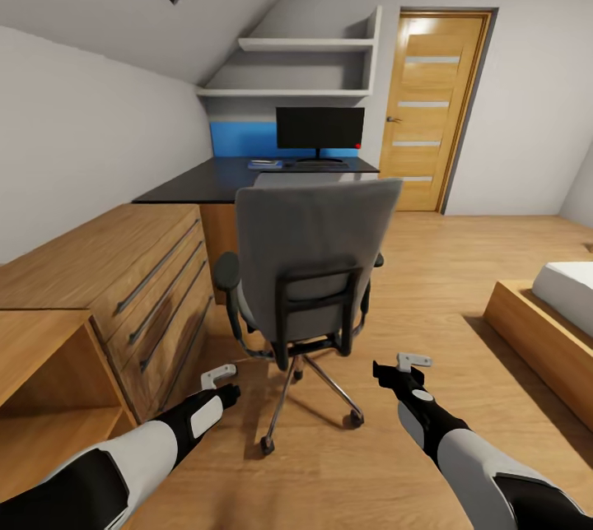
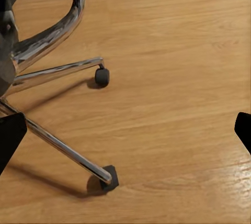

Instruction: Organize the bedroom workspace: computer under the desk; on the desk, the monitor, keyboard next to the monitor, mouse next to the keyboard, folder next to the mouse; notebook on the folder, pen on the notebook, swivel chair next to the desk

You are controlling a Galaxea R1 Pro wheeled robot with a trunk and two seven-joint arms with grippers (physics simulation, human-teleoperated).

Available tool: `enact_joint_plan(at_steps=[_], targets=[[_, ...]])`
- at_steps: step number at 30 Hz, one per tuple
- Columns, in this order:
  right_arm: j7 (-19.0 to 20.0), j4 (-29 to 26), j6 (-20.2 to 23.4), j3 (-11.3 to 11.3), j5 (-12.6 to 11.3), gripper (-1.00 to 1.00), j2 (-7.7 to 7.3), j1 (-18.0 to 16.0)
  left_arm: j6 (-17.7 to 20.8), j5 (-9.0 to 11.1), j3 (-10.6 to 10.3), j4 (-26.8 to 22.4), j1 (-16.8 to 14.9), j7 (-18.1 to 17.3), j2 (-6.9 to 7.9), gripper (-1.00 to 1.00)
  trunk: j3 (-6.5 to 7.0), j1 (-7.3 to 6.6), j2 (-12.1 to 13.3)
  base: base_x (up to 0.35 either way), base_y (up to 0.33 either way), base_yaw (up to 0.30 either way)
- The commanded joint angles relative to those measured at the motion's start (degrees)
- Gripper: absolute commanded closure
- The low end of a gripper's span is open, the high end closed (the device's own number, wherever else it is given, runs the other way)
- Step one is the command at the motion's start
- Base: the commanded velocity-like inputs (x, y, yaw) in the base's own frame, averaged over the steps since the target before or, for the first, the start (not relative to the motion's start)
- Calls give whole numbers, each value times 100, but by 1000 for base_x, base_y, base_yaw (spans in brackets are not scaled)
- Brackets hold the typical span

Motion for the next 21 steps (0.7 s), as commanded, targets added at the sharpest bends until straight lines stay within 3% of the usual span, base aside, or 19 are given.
enact_joint_plan(at_steps=[1, 9, 21], targets=[[-8, 8, -21, -21, 21, -100, 2, -5, 25, 21, -41, -12, -3, 39, 3, -100, -5, 0, -2, 168, 0, -116], [-8, 4, -23, -21, 22, -100, -6, -5, 25, 20, -41, -12, -3, 39, 3, -100, -5, 0, -2, 255, 0, -157], [11, 16, -23, -12, 28, -100, -3, -5, 23, 28, -41, -12, -3, 39, 11, -100, -5, 0, -2, 232, 0, -15]])
